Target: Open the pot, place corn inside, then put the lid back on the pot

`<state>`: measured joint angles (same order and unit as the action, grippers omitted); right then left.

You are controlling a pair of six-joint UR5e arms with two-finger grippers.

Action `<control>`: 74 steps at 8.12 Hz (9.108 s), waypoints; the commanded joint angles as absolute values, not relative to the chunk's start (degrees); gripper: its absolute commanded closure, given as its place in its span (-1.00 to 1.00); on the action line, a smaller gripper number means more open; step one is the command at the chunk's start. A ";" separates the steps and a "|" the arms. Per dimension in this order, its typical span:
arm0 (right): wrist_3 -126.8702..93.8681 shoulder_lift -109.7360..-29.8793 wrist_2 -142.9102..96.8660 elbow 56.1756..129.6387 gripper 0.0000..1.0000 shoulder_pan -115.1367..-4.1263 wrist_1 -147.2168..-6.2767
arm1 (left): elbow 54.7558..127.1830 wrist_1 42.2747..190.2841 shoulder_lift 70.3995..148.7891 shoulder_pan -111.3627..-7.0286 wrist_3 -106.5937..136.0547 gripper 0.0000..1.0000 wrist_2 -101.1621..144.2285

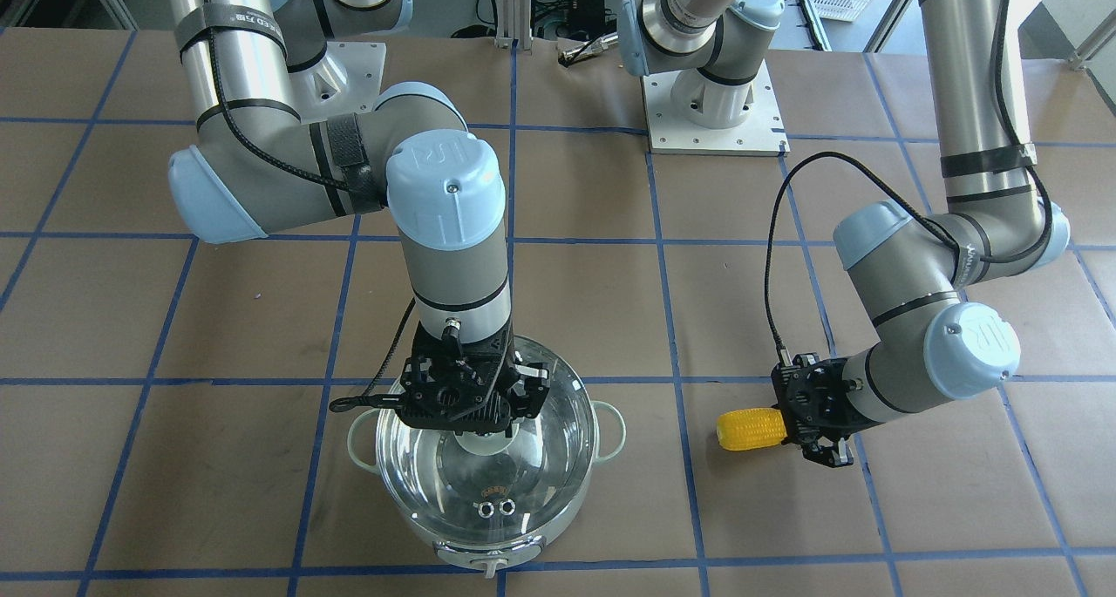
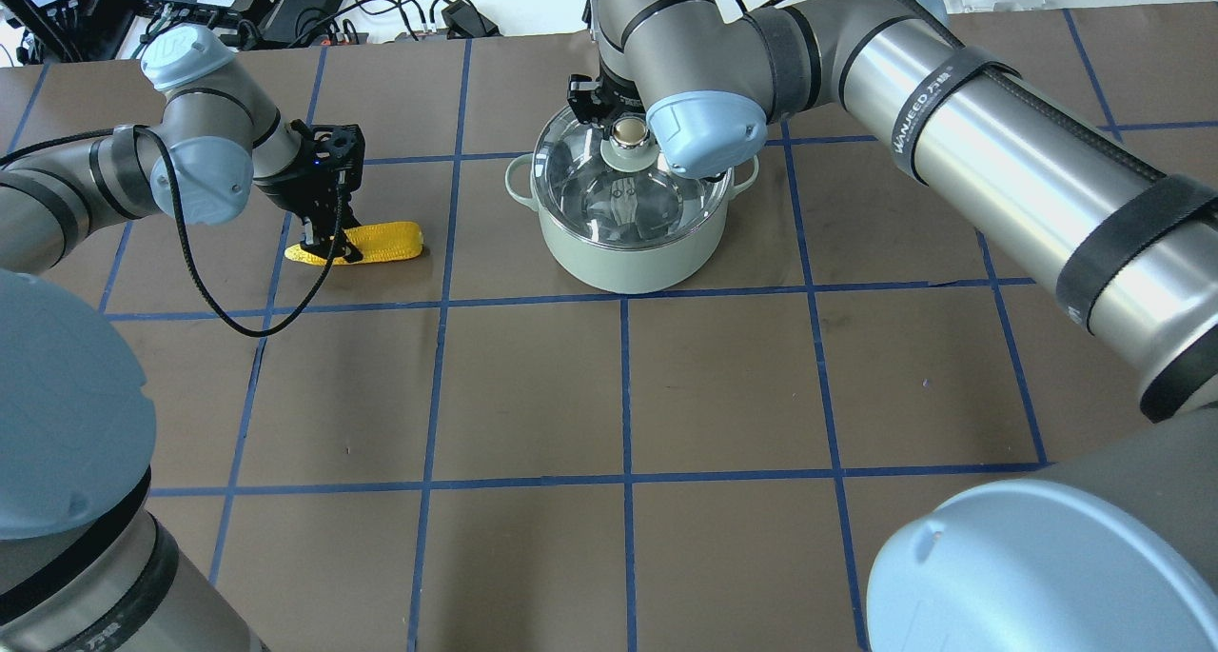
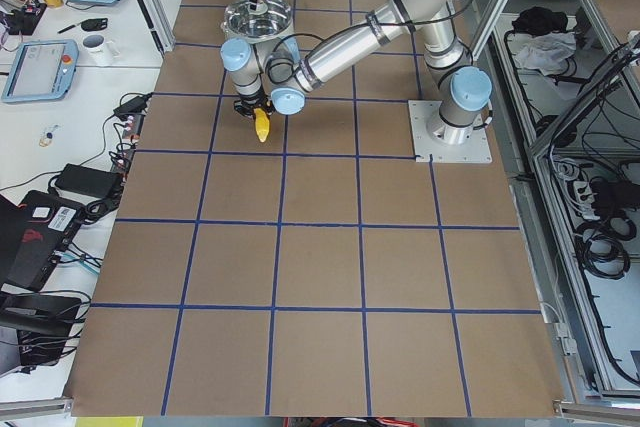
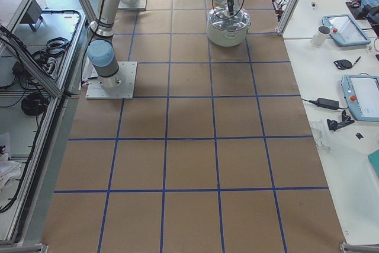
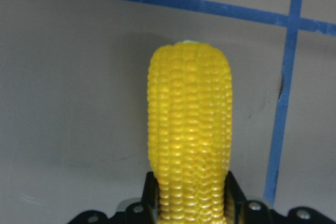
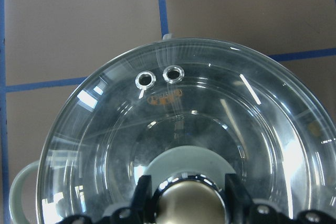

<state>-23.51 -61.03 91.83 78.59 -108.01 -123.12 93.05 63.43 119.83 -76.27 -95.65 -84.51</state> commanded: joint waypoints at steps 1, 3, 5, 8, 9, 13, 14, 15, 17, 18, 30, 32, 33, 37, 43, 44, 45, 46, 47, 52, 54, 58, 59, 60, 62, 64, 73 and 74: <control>-23.29 -61.08 91.76 78.31 0.30 -108.02 -123.05 | 92.81 66.88 114.29 -76.38 -92.55 1.00 -86.58; -22.59 -62.13 91.76 76.22 0.30 -108.02 -122.44 | 92.55 66.88 110.06 -76.99 -88.96 1.00 -86.49; -20.05 -66.24 91.58 76.03 0.30 -107.41 -117.46 | 92.46 66.71 108.20 -78.39 -86.76 1.00 -83.96; -13.22 -79.67 90.88 81.18 0.28 -100.58 -103.49 | 92.37 66.01 103.64 -85.58 -75.28 1.00 -81.04; -7.96 -84.15 89.49 83.65 0.29 -97.24 -98.92 | 92.37 64.00 102.84 -88.91 -70.80 1.00 -81.04; -3.08 -89.73 89.38 88.23 0.28 -93.78 -94.22 | 92.37 48.39 104.84 -100.70 -62.93 1.00 -80.95; -3.08 -89.74 89.30 88.24 0.27 -93.69 -94.22 | 92.37 45.90 106.94 -101.59 -62.93 1.00 -80.86; -2.90 -89.74 89.38 88.24 0.26 -93.52 -94.22 | 92.37 44.92 108.70 -102.65 -62.67 1.00 -80.86; -2.03 -89.65 89.56 88.24 0.25 -93.43 -94.31 | 92.29 39.06 111.52 -104.67 -63.01 1.00 -80.77; -1.93 -89.74 89.56 88.24 0.25 -93.34 -94.39 | 92.29 37.37 112.75 -105.03 -62.58 1.00 -78.77; -0.79 -89.65 89.65 88.24 0.26 -93.34 -94.83 | 92.11 39.79 112.26 -105.03 -46.78 -1.00 -76.11; -0.44 -89.65 89.39 88.24 0.26 -93.34 -95.27 | 91.93 47.87 108.30 -104.42 -36.52 -1.00 -76.20; -0.53 -89.47 89.56 87.98 0.26 -93.34 -95.45 | 91.76 51.47 106.80 -103.46 -35.95 -1.00 -76.11; -5.33 -80.62 90.00 81.14 0.27 -95.35 -102.02 | 91.32 61.49 101.18 -96.26 -11.83 -1.00 -77.70; -22.05 -64.26 90.70 78.05 0.30 -105.99 -121.36 | 91.49 82.17 90.97 -87.45 -3.82 -1.00 -83.67; -23.28 -63.20 90.70 78.05 0.30 -106.43 -122.42 | 91.58 82.18 90.88 -87.36 -3.61 -1.00 -84.45; -24.25 -62.85 90.70 77.87 0.30 -107.04 -122.52 | 91.93 82.09 90.36 -87.36 -3.34 -1.00 -87.33; -24.52 -62.58 90.70 77.78 0.30 -107.22 -122.43 | 92.02 81.83 90.26 -87.36 -3.08 -1.00 -88.67; -24.87 -61.88 90.70 77.87 0.30 -107.49 -122.52 | 92.28 81.83 90.26 -87.36 -2.90 -1.00 -88.59; -25.58 -61.44 92.01 77.78 0.30 -107.75 -122.34 | 92.64 82.18 89.74 -87.36 2.80 -1.00 -88.77; -26.27 -61.44 92.20 77.96 0.30 -107.75 -122.34 | 92.90 82.61 88.95 -86.58 2.82 -1.00 -89.29; -27.51 -61.52 92.11 77.96 0.30 -107.84 -122.26 | 94.66 82.09 88.33 -85.96 3.43 -1.00 -89.91; -27.51 -61.52 92.11 78.05 0.30 -107.84 -122.26 | 94.75 82.00 88.33 -85.96 3.43 -1.00 -89.91; -27.07 -61.52 92.11 78.05 0.30 -107.84 -122.26 | 94.75 82.09 88.33 -85.96 3.25 -1.00 -89.91; -27.42 -61.44 92.11 78.05 0.30 -107.84 -122.26 | 94.66 82.00 88.42 -85.87 3.25 -1.00 -90.00; -27.94 -61.44 91.85 78.22 0.30 -107.93 -122.26 | 94.75 82.09 88.42 -85.87 3.25 -1.00 -90.00; -27.33 -61.26 91.67 78.57 -0.40 -107.93 -122.26 | 94.57 81.56 88.51 -86.04 3.43 -1.00 -89.56; -27.42 -61.52 91.50 78.57 -0.87 -107.93 -122.26 | 94.57 81.56 88.51 -86.04 3.43 -1.00 -89.47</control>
<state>-27.36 -61.28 91.71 78.56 -107.93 -122.28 94.60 81.58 88.49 -86.04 3.42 -89.67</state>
